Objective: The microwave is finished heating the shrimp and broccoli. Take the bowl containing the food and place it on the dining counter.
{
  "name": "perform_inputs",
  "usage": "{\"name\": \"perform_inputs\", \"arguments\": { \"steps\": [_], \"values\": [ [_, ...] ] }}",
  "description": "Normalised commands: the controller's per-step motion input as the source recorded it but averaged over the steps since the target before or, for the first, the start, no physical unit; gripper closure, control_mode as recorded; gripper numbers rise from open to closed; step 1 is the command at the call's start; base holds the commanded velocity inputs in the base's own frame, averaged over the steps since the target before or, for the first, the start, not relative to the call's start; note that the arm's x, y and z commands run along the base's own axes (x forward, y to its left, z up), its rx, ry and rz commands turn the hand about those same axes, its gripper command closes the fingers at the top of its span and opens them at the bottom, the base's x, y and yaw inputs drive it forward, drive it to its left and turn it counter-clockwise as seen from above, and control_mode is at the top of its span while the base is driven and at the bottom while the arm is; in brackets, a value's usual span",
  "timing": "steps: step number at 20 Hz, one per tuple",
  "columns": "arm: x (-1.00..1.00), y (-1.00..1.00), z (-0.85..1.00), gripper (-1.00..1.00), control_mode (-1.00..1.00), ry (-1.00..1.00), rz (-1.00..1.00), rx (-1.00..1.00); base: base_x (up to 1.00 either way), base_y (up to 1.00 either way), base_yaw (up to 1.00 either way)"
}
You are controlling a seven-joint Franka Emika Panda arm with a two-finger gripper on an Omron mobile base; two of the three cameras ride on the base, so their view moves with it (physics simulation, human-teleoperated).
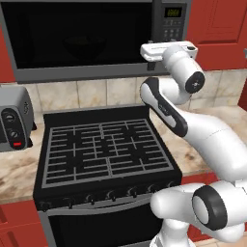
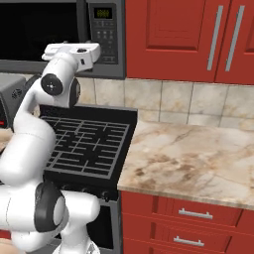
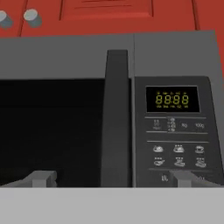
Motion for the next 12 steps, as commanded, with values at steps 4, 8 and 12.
{"name": "perform_inputs", "arguments": {
  "steps": [4, 8, 12],
  "values": [
    [0.67, 0.00, 0.00, -1.00, -1.00, 0.02, 0.00, 0.00, 0.00, 0.00, 0.00],
    [0.65, 0.00, 0.00, -1.00, -1.00, 0.01, 0.00, 0.00, 0.00, 0.00, 0.00],
    [0.63, 0.00, 0.00, -1.00, -1.00, 0.01, 0.00, 0.00, 0.00, 0.00, 0.00]
  ]
}}
